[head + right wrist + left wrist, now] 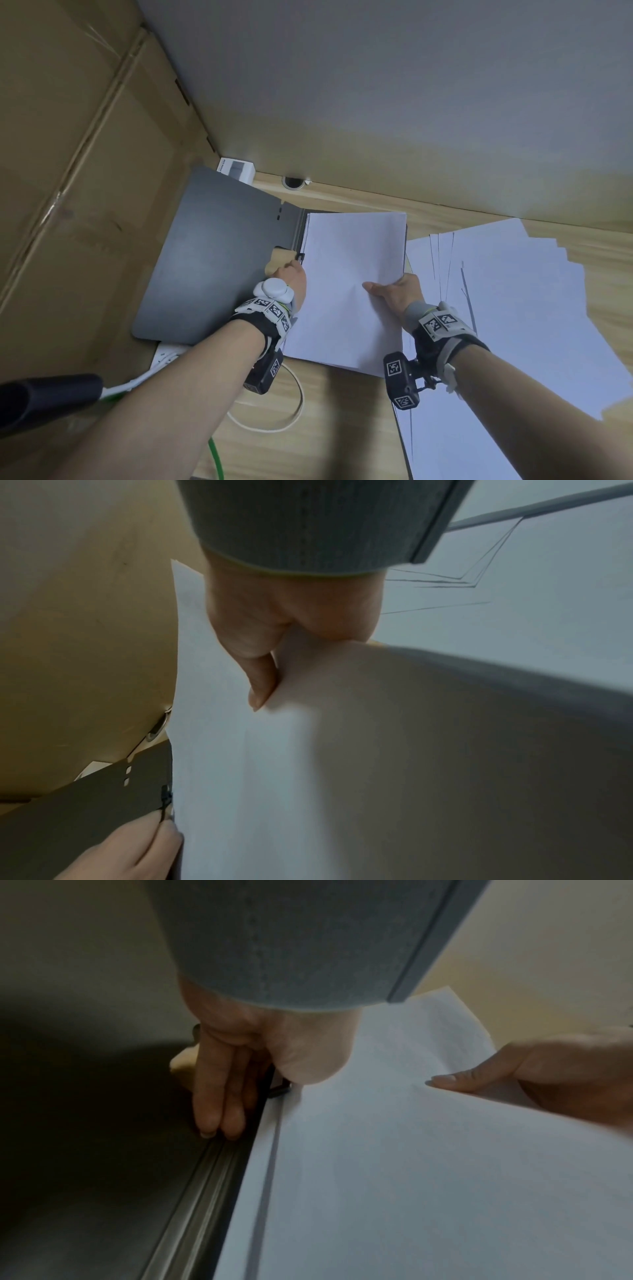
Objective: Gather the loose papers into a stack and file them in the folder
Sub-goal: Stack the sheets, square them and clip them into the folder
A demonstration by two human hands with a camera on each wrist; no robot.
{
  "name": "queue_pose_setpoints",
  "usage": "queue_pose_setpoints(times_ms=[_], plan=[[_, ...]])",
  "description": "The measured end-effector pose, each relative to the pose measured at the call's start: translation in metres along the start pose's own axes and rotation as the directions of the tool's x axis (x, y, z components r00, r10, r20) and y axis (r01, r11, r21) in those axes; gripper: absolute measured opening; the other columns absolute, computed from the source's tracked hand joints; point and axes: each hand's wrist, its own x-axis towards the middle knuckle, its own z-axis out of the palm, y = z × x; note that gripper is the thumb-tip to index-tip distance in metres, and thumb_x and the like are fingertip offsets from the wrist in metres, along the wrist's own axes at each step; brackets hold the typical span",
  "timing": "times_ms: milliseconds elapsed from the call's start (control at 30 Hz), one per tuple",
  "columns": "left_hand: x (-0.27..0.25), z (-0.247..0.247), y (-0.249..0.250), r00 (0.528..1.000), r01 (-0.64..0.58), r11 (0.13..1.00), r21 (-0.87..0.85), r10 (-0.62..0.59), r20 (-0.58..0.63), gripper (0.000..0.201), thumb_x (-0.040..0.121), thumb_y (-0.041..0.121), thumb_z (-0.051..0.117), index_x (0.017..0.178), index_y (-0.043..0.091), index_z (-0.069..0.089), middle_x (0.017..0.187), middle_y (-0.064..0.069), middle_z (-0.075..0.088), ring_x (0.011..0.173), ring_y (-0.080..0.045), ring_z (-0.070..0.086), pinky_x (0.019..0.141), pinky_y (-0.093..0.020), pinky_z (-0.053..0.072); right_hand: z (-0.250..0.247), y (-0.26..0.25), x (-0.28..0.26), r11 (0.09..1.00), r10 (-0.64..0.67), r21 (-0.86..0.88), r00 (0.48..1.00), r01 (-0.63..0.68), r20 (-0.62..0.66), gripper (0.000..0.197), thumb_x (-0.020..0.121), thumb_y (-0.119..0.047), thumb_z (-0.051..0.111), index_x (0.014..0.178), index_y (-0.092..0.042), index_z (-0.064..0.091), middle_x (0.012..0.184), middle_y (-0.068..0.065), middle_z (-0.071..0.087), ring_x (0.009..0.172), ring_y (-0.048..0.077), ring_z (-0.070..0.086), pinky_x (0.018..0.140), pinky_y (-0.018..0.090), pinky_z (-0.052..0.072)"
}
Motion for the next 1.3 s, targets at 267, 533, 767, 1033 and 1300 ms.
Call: queue_pose_setpoints(times_ms=[267, 533, 767, 1033, 1300], plan=[[-0.005, 0.000, -0.002, 0.990, -0.091, 0.989, 0.120, 0.077, 0.117, 0.025, 0.091, 0.003, 0.043, 0.115, -0.001, 0.045, 0.110, -0.011, 0.064, 0.100, -0.024, 0.064, 0.062, -0.027, 0.034, 0.011, 0.002, 0.006, 1.000, -0.015, 0.011, 1.000, 0.016, -0.021, 0.030, 0.072, -0.016, 0.086, 0.067, -0.008, 0.057, 0.068, 0.006, 0.063, 0.059, 0.022, 0.060, 0.057, 0.026, 0.050], [-0.012, 0.000, 0.005, 0.994, -0.048, 0.995, 0.090, 0.038, 0.105, 0.038, 0.102, 0.030, 0.034, 0.121, -0.002, 0.042, 0.098, -0.016, 0.064, 0.098, -0.026, 0.065, 0.067, -0.030, 0.039, 0.004, 0.015, 0.011, 0.999, 0.027, 0.021, 1.000, -0.027, -0.004, 0.025, 0.071, -0.014, 0.084, 0.086, -0.009, 0.064, 0.089, 0.013, 0.071, 0.079, 0.032, 0.070, 0.072, 0.041, 0.059], [-0.031, -0.021, 0.017, 0.992, 0.096, 0.995, 0.005, -0.096, 0.079, 0.039, 0.098, 0.025, 0.043, 0.126, 0.000, 0.037, 0.097, -0.019, 0.057, 0.085, -0.025, 0.059, 0.063, -0.031, 0.033, -0.044, 0.038, 0.013, 0.999, -0.037, 0.019, 0.995, 0.039, -0.092, 0.016, 0.068, -0.015, 0.079, 0.083, -0.020, 0.073, 0.082, 0.005, 0.075, 0.080, 0.028, 0.072, 0.078, 0.043, 0.060], [-0.074, -0.028, 0.096, 0.997, -0.035, 0.981, -0.193, 0.047, 0.060, 0.032, 0.089, 0.024, 0.042, 0.116, 0.005, 0.037, 0.104, -0.014, 0.062, 0.085, -0.033, 0.062, 0.067, -0.035, 0.043, -0.132, 0.080, 0.003, 0.990, -0.032, 0.135, 0.994, 0.047, -0.108, 0.011, 0.078, -0.005, 0.077, 0.082, -0.011, 0.069, 0.085, 0.020, 0.074, 0.063, 0.024, 0.067, 0.065, 0.035, 0.059], [-0.138, 0.005, 0.220, 0.957, -0.186, 0.914, -0.360, 0.251, 0.143, 0.022, 0.088, 0.024, 0.041, 0.107, 0.015, 0.048, 0.103, -0.005, 0.062, 0.084, -0.024, 0.055, 0.071, -0.031, 0.042, -0.252, 0.162, 0.003, 0.998, -0.050, 0.028, 0.983, 0.056, -0.178, 0.009, 0.076, -0.012, 0.076, 0.074, -0.019, 0.070, 0.080, 0.008, 0.075, 0.076, 0.027, 0.072, 0.080, 0.047, 0.059]])
